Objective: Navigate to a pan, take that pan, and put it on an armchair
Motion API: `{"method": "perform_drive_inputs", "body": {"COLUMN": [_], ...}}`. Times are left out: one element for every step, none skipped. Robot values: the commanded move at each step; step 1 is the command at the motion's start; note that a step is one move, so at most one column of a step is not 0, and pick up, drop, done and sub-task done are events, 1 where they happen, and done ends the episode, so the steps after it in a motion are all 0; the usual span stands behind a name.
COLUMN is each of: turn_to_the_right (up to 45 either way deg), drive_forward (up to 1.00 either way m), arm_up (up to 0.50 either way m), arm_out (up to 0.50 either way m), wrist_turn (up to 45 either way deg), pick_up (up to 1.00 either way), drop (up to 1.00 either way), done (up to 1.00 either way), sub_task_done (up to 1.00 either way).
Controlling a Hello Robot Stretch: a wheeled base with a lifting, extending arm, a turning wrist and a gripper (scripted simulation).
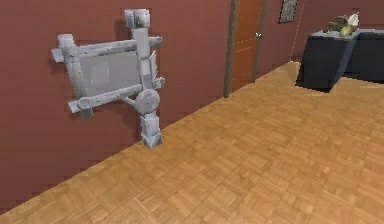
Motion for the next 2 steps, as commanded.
{"method": "perform_drive_inputs", "body": {"turn_to_the_right": [3.0,-3.0], "drive_forward": [0.0,0.0], "arm_up": [0.0,0.0], "arm_out": [0.0,0.0], "wrist_turn": [0.0,0.0], "pick_up": [0.0,0.0], "drop": [0.0,0.0], "done": [0.0,0.0], "sub_task_done": [0.0,0.0]}}
